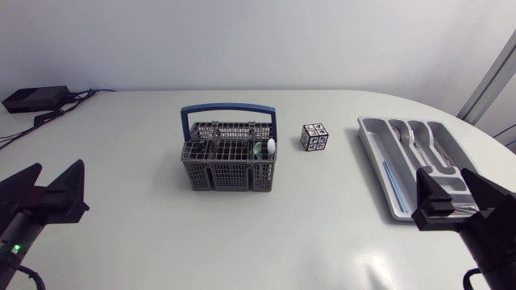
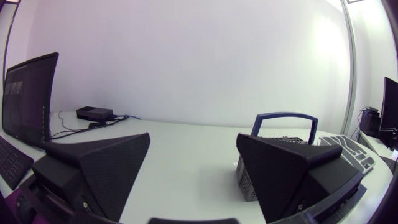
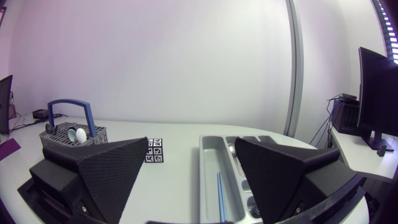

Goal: Transfer all utensils from the basket to the drawer tray.

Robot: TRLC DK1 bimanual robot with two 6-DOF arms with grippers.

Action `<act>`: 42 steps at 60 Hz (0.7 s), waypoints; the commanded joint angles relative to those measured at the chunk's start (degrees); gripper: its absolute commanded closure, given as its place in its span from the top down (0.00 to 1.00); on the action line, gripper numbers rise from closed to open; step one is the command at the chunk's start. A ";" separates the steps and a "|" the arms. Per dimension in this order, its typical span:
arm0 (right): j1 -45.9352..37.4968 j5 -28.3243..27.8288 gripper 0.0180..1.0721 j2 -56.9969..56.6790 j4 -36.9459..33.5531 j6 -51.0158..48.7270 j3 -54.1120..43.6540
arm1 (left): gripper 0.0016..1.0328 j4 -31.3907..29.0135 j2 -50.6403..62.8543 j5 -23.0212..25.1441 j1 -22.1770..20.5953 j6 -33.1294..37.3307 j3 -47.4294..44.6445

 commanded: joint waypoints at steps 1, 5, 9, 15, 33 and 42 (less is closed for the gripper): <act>0.47 0.59 0.95 2.27 0.87 -0.21 2.05 | 0.93 -1.03 3.79 0.00 -0.71 -1.39 3.95; 0.65 0.76 0.95 4.20 1.13 -0.21 2.93 | 0.93 -2.09 6.52 0.00 -1.15 -2.09 6.06; 1.09 1.29 0.95 6.31 1.57 -0.12 3.90 | 0.93 -3.05 9.68 0.00 -1.77 -2.71 8.35; 1.96 1.90 0.95 9.91 1.57 0.14 5.66 | 0.93 -4.90 13.90 -0.09 -2.73 -3.67 11.78; 4.86 4.54 0.95 20.64 1.22 1.55 11.11 | 0.93 -15.18 33.85 -14.15 -16.62 4.50 24.08; 8.91 8.23 0.95 24.77 -0.36 1.72 14.01 | 0.93 -18.17 43.26 -14.68 -18.20 15.84 29.62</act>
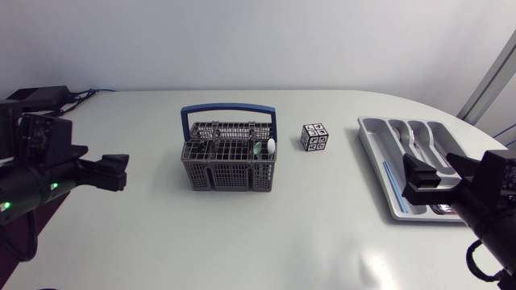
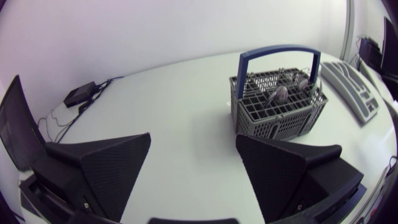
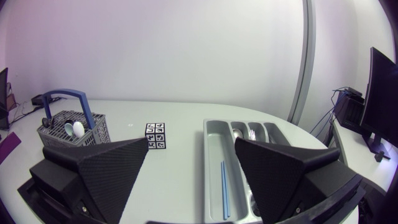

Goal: Transfer all utensils from the basket to the drawer tray.

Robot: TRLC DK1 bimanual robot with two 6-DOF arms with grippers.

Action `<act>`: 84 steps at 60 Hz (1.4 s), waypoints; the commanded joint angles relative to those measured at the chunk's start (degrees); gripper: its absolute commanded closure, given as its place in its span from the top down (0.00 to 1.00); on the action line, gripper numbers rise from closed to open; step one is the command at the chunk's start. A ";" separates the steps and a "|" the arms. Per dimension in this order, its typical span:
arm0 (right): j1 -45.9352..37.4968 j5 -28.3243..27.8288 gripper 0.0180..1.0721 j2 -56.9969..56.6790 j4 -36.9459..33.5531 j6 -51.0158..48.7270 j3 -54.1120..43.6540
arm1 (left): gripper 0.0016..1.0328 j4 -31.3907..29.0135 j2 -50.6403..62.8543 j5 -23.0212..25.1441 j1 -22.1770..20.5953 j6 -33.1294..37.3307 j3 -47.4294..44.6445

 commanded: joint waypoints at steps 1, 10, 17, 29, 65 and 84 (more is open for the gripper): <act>2.77 2.31 0.95 2.43 -1.17 1.51 2.95 | 0.93 -0.88 5.52 -0.71 -0.45 7.03 4.35; 8.31 7.76 0.95 7.27 -7.50 1.15 7.87 | 0.93 -2.99 11.93 0.16 -1.42 5.80 9.54; 9.01 8.29 0.95 13.95 -14.27 1.07 13.50 | 0.93 -5.36 17.47 0.16 -3.71 5.53 13.58; 9.89 0.20 0.95 23.96 -23.41 -1.22 21.50 | 0.89 -7.03 23.27 0.08 -8.54 5.27 18.42; 16.13 -6.56 0.92 39.96 -26.93 -1.75 34.06 | 0.77 -6.68 43.49 -5.64 -16.98 3.43 30.99; 16.92 -6.48 0.92 43.65 -24.90 -1.83 34.33 | 0.48 -4.49 50.34 -5.81 -15.40 4.57 34.50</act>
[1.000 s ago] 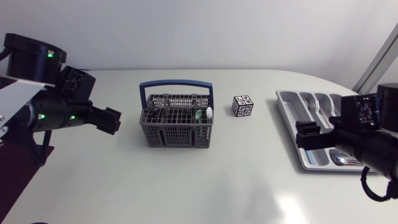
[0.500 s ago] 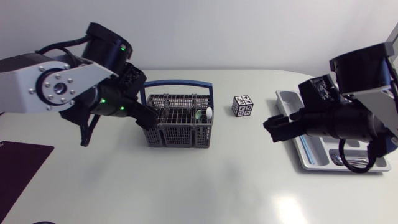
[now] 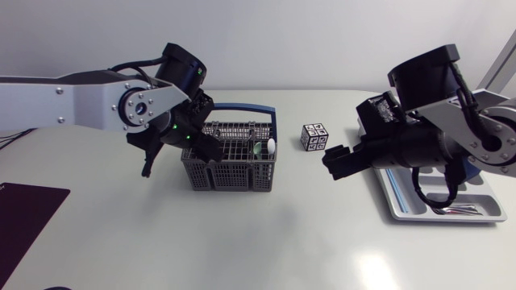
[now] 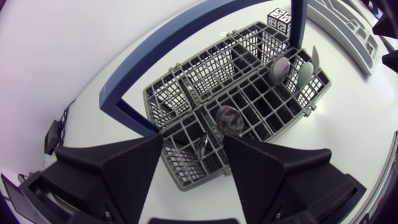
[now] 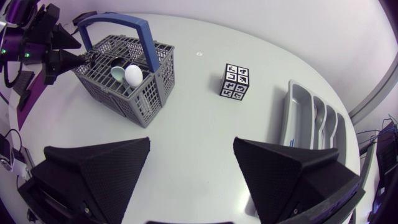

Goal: Transfer all utensils from the basket to the drawer tray.

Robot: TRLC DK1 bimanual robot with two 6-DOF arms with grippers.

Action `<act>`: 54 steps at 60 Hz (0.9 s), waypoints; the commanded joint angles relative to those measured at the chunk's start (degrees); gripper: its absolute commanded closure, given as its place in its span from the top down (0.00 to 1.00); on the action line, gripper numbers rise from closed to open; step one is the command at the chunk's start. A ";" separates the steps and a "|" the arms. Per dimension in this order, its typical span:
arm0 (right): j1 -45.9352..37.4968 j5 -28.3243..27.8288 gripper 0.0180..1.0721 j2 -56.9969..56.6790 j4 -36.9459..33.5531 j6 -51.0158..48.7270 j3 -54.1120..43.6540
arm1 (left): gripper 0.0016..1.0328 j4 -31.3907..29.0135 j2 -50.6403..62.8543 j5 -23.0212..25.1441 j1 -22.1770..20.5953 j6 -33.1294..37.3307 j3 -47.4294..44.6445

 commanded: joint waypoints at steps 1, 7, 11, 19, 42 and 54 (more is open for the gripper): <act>0.46 0.15 0.92 1.18 0.76 -1.09 0.91 | 0.45 0.63 2.43 -0.72 1.02 0.13 2.26; 0.46 0.15 0.92 1.36 0.93 -1.35 0.82 | 0.33 1.16 3.49 -0.72 1.28 0.31 2.35; 0.64 0.23 0.92 1.36 1.11 -1.35 0.82 | 0.24 1.33 3.57 -0.72 1.28 0.39 2.35; 1.08 0.41 0.92 1.36 1.46 -1.35 0.64 | 0.15 1.42 4.10 -0.72 0.84 0.31 2.35; 1.43 0.85 0.92 1.27 2.07 -1.88 -0.32 | 0.04 1.60 3.22 -1.95 -0.91 0.39 2.88; 1.60 0.85 0.92 -0.22 2.07 -2.67 -1.11 | 0.04 1.51 0.59 -4.94 -3.29 1.89 3.14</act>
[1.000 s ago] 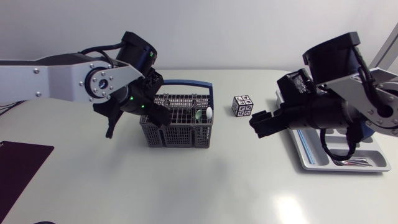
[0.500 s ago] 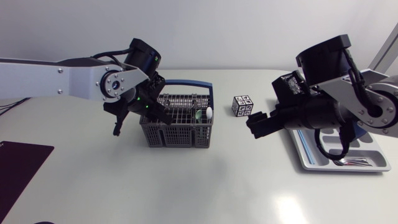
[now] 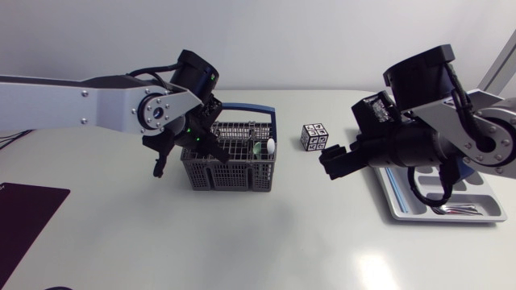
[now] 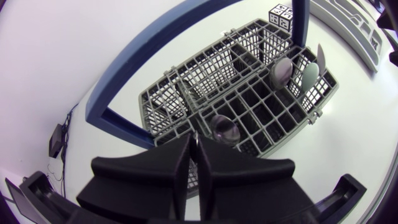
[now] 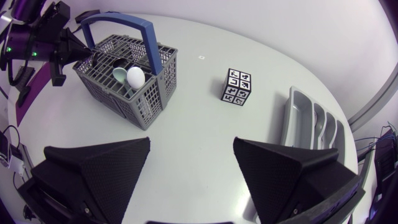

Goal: Transfer all utensils from the basket to the drawer tray.

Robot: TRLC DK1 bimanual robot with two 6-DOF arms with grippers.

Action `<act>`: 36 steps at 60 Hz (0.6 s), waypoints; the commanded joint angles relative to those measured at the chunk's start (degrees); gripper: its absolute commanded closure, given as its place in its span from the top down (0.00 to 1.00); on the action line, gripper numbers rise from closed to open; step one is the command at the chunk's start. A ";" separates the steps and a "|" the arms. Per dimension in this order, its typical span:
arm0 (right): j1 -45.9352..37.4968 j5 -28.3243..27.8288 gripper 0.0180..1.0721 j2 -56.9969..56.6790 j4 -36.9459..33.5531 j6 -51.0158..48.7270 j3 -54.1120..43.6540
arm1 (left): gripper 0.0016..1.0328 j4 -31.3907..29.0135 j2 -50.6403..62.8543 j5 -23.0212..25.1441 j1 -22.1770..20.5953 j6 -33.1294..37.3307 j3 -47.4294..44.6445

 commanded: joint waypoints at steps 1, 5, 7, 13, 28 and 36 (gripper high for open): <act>0.69 0.19 0.92 -0.83 0.59 -1.47 -1.18 | 0.04 -0.09 -2.26 -1.70 -1.28 1.63 1.96; 0.86 0.19 0.92 -1.62 0.50 -1.82 -1.53 | 0.04 -0.18 -3.05 -3.20 -2.07 2.68 2.14; 0.95 0.11 0.92 -2.15 0.50 -2.17 -1.79 | 0.04 -0.44 -3.22 -3.90 -2.42 3.03 2.31; 1.39 0.11 0.92 -3.82 0.32 -3.14 -2.50 | 0.04 -1.85 -4.63 -4.87 -2.68 3.74 3.10; 1.92 0.11 0.92 -7.43 -0.29 -4.20 -3.55 | 0.04 -3.69 -10.25 -8.47 -4.44 6.11 3.89; 2.44 0.19 0.92 -9.54 -0.55 -5.07 -3.99 | 0.04 -3.96 -13.68 -9.53 -5.76 6.81 3.46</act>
